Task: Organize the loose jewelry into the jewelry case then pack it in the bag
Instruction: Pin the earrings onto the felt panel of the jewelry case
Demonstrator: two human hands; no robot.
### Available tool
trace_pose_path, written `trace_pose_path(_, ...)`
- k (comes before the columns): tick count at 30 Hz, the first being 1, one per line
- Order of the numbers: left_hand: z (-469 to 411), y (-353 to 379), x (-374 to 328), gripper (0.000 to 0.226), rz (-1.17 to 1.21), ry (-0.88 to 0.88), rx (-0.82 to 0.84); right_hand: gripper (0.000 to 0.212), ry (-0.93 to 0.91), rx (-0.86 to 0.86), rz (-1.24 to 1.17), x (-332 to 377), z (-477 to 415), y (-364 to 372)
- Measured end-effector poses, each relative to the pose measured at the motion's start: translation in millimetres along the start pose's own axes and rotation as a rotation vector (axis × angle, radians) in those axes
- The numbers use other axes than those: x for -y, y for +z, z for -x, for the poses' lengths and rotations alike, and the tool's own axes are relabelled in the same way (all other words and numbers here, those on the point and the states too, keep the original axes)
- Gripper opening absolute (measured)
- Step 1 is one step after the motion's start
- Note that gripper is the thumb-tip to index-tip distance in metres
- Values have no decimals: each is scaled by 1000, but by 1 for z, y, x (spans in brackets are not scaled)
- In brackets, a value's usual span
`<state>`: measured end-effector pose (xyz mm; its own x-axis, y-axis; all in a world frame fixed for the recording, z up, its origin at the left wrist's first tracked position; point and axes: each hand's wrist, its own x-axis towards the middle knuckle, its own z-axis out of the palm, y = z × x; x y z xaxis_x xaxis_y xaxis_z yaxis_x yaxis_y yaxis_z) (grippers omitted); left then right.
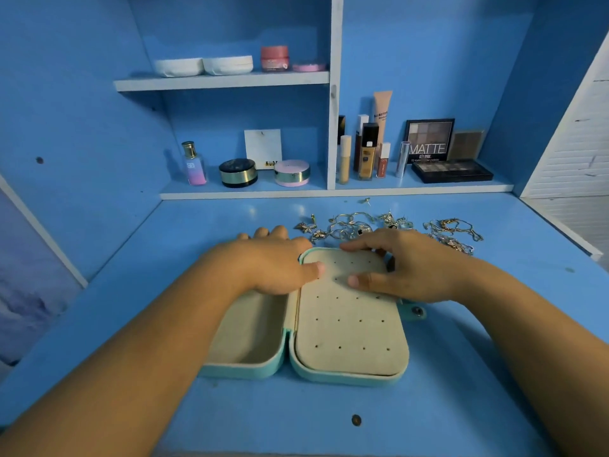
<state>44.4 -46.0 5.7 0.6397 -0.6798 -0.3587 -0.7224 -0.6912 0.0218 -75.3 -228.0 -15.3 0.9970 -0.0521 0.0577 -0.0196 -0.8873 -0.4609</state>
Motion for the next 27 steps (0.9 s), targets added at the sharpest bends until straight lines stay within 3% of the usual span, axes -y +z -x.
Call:
trace_pose_path(4, 5, 12, 12, 36, 192, 141, -211, 40, 2, -135, 6, -10, -3, -4)
trace_pose_path(7, 5, 13, 24, 42, 306, 186, -209, 20, 63, -254, -33, -19, -2, -10)
trace_pose_path(9, 3, 14, 28, 44, 327, 197, -190, 13, 93, -230, -31, -20, 1, -13)
trace_pose_path(12, 0, 15, 30, 53, 359, 214, -186, 10, 100, -148, -11, -16, 2, -10)
trace_pose_path(17, -3, 19, 31, 69, 394, 201, -213, 7, 169, -156, -70, -9, 1, -4)
trace_pose_path(27, -4, 21, 31, 70, 359, 180, -210, 14, 285, -194, -36, 9, 6, 7)
